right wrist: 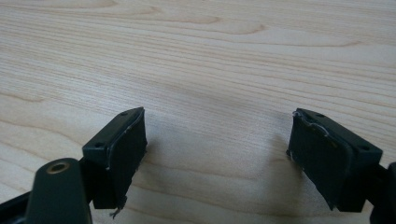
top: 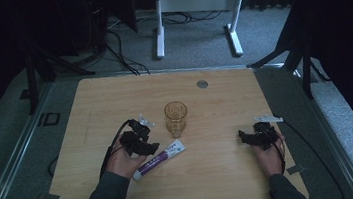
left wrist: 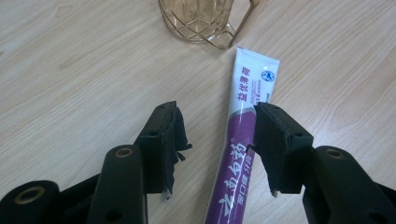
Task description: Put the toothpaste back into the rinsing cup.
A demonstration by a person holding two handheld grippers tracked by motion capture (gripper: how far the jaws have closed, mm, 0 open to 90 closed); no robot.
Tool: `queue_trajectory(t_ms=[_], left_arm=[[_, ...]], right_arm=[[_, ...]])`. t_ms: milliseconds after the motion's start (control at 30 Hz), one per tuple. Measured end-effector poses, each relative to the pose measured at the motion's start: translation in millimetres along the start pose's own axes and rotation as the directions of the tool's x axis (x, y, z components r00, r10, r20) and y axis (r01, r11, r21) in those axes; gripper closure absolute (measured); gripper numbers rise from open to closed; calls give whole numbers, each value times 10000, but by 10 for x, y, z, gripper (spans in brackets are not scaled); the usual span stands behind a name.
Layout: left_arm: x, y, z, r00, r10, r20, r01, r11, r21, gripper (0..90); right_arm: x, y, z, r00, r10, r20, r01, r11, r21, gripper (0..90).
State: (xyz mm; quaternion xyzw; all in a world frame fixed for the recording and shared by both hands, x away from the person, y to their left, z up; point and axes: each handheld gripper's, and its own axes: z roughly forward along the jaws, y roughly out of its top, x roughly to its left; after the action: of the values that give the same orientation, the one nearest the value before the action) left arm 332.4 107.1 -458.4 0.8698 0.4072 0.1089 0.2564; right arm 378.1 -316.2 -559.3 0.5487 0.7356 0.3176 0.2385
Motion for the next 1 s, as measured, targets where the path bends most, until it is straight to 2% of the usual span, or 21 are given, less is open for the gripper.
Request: queue_trajectory(t_ms=[233, 667, 1000], left_arm=[[-44, 16, 59, 9998, 109, 168, -116, 9990, 435, 502], [-91, 48, 131, 9987, 423, 296, -445, 9959, 785, 508], [-133, 74, 200, 9971, 667, 359, -707, 9895, 1259, 552]], right_arm=[[0, 0, 0, 10000, 0, -1, 0, 10000, 0, 190], [0, 0, 0, 10000, 1, -1, -1, 10000, -2, 190], [0, 0, 0, 10000, -1, 1, 1, 10000, 0, 190]])
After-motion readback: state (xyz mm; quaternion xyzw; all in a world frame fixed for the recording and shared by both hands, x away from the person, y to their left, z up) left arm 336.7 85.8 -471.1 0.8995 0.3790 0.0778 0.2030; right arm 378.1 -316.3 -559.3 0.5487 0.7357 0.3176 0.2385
